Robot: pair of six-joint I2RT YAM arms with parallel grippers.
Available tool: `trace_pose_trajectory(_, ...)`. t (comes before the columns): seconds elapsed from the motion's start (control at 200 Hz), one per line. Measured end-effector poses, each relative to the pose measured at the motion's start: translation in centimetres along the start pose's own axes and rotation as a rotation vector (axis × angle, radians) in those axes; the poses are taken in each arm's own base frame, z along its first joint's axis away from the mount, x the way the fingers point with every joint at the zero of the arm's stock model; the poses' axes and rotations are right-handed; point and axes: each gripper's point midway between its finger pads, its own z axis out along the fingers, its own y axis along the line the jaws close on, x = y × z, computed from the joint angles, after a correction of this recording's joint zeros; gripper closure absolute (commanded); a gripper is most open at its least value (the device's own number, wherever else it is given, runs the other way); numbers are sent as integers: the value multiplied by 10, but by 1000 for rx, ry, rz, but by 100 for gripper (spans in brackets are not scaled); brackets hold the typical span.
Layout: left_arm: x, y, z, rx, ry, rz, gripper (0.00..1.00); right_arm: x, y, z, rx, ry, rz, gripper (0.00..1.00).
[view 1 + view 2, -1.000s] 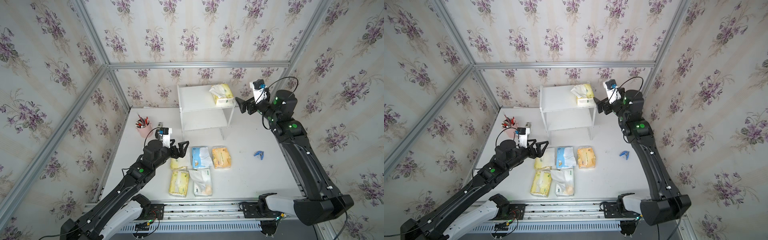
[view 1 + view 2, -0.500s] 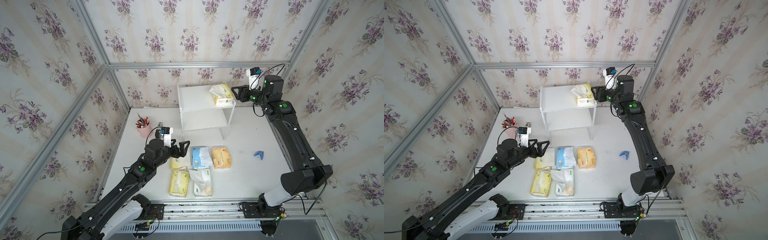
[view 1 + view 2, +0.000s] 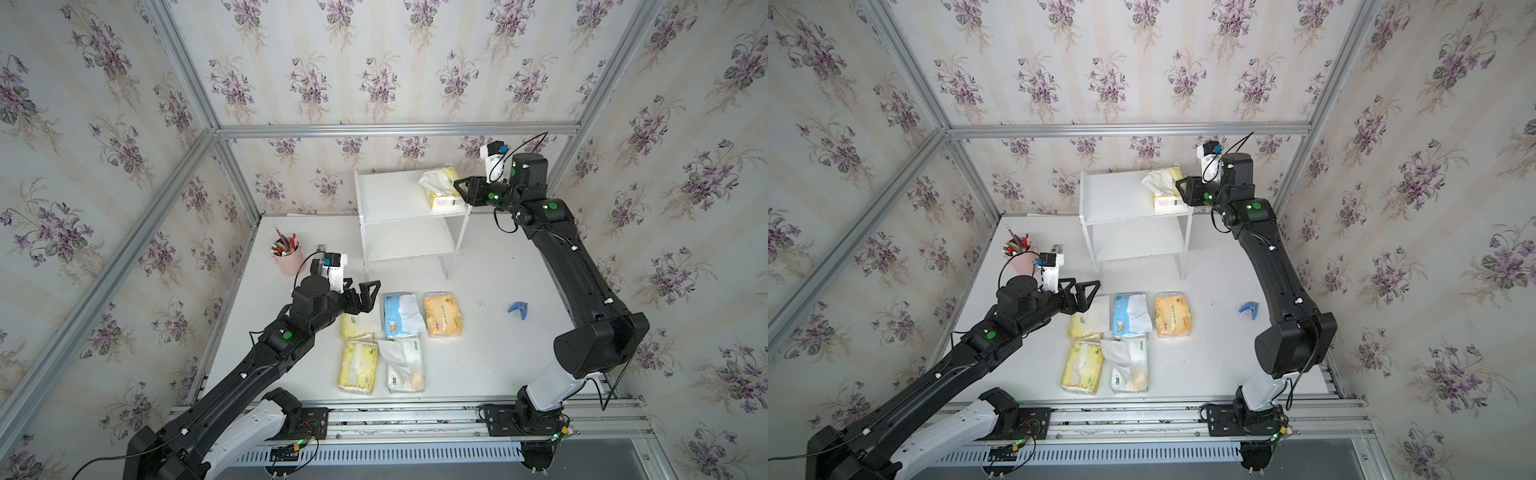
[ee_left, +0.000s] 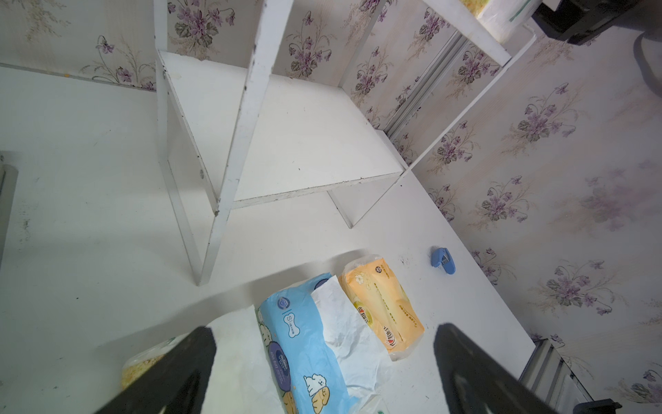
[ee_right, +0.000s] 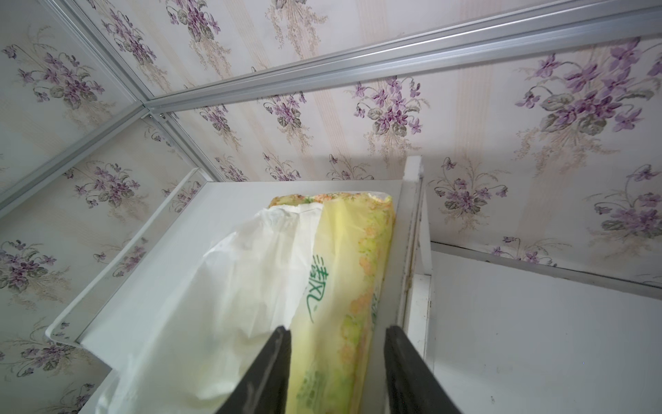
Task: Remove the tissue boxes from the shelf
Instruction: Pick up a box of tissues from the shelf.
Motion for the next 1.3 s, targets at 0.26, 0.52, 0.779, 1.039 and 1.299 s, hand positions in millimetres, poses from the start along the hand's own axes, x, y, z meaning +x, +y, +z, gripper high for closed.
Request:
trace_pose_trajectory(0.26, -1, 0, -1, -1, -5, 0, 1, 10, 11, 10, -26, 29, 1, 65)
trace_pose_trajectory(0.52, -3, -1, -3, -1, -14, 1, 1, 14, 23, 14, -49, 40, -7, 88)
trace_pose_trajectory(0.779, -5, 0, -6, -5, -26, 2, 1, 11, 38, -6, -69, 15, 29, 100)
trace_pose_trajectory(1.039, -6, -1, -9, -3, -34, 2, 1, 13, 63, -36, -112, -37, 35, 100)
trace_pose_trajectory(1.299, -9, 0, -14, -9, -54, 4, 1, 18, 87, -74, -140, -86, 27, 100)
